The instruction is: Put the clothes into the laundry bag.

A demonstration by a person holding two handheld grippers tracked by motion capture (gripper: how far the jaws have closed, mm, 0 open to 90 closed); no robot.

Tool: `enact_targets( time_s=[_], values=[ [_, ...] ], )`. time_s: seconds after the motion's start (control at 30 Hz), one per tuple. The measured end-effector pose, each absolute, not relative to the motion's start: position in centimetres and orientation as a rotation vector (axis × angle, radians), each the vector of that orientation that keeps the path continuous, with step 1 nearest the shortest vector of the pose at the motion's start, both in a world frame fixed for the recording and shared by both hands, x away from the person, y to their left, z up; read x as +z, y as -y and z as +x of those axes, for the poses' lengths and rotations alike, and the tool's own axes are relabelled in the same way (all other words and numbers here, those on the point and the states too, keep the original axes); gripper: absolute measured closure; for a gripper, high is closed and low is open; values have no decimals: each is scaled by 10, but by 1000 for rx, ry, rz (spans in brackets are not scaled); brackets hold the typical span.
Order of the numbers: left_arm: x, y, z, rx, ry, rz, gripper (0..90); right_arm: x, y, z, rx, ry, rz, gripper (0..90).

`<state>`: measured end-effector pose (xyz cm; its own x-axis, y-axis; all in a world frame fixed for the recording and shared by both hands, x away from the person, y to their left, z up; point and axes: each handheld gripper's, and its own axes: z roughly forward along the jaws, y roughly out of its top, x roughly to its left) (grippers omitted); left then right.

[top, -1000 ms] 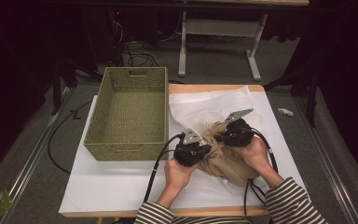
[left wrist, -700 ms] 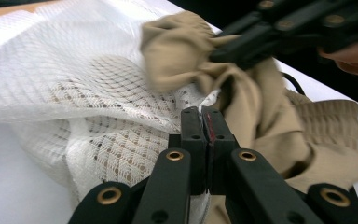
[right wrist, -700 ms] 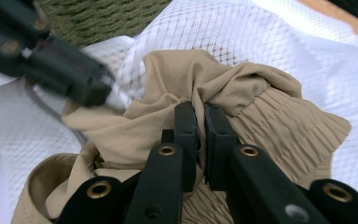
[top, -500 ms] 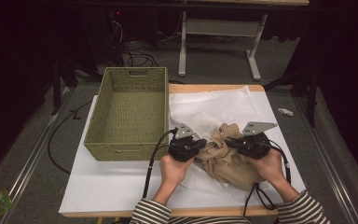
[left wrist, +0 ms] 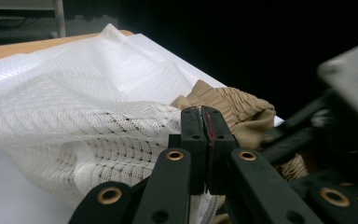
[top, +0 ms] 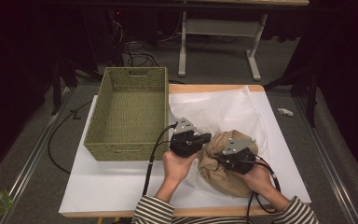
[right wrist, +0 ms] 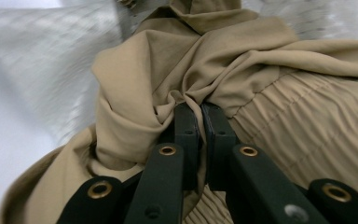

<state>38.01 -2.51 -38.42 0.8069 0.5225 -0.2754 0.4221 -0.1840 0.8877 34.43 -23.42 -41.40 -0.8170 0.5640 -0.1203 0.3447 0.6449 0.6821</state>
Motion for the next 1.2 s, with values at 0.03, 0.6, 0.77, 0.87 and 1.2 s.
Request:
enact_targets(
  time_s=[0.03, 0.6, 0.77, 0.87, 1.2],
  values=[
    [-384, 26, 379, 106, -721, 1813, 890, -417, 231, 349, 953, -2537, 728, 869],
    [-399, 22, 378, 121, -748, 1842, 889, -419, 229, 398, 941, -2413, 911, 673],
    [-399, 21, 379, 124, -753, 1839, 888, -387, 266, 368, 1005, -2349, 896, 547],
    [-400, 23, 378, 132, -751, 1847, 888, -377, 282, 366, 1033, -2300, 930, 521],
    [-398, 21, 378, 138, -752, 1848, 889, -376, 324, 400, 989, -2188, 1175, 361]
  ],
)
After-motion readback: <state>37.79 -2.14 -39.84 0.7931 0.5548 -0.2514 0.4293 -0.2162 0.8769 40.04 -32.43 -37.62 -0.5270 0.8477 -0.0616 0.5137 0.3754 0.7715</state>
